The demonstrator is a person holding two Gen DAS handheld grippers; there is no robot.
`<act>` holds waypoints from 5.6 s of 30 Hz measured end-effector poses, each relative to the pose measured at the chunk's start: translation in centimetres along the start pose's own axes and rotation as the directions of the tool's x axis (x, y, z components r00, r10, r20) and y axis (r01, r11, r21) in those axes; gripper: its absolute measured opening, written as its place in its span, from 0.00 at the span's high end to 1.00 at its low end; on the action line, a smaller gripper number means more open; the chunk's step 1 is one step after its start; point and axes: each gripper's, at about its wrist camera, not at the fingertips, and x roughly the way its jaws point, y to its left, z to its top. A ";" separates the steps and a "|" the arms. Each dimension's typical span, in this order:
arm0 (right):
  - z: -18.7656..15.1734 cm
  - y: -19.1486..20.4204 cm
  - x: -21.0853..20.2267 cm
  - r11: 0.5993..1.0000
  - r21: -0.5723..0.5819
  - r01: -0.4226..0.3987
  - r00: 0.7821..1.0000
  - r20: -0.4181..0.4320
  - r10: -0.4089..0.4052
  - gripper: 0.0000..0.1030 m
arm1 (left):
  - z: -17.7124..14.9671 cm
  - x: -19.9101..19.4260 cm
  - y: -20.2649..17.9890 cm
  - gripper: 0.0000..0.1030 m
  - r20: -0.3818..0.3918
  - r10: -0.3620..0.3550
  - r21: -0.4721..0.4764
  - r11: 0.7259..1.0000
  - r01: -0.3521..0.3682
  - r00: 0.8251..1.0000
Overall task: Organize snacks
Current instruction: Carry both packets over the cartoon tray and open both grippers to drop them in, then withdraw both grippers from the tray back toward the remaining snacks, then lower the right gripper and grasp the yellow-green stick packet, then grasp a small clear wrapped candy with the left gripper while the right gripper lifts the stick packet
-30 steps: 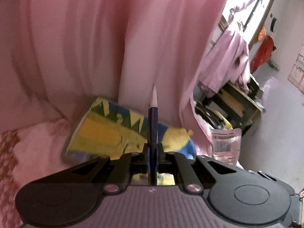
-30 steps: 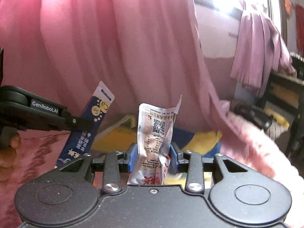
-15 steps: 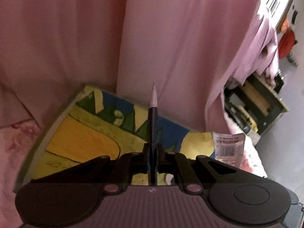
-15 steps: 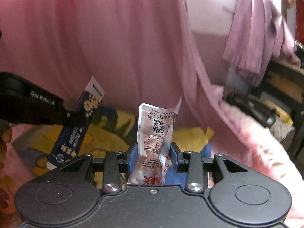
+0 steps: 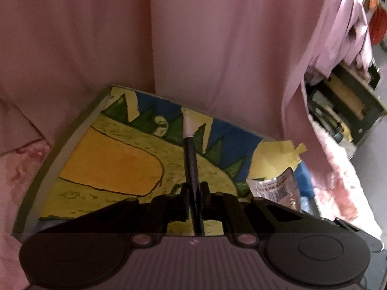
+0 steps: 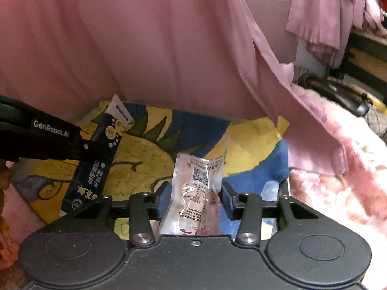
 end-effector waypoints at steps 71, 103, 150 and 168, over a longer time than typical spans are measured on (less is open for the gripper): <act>-14.8 7.2 -30.5 0.988 0.153 0.004 0.994 0.103 -0.020 0.01 | -21.4 -27.9 -0.5 0.00 0.157 0.337 0.153 0.920 -0.360 0.928; -14.3 11.1 -19.2 0.979 0.116 -0.167 0.978 -0.110 0.179 0.32 | -16.0 -18.7 4.9 0.06 -0.178 0.057 0.165 0.986 -0.028 0.982; -14.9 12.8 -18.6 0.992 0.034 -0.122 0.983 -0.134 0.125 0.89 | -16.8 -15.4 3.0 0.85 -0.307 -0.055 0.159 0.981 0.109 0.950; -15.4 14.5 -21.7 0.986 -0.154 -0.059 0.998 -0.044 0.052 0.90 | -17.9 -17.4 2.6 0.87 -0.278 -0.029 0.100 0.993 0.059 0.960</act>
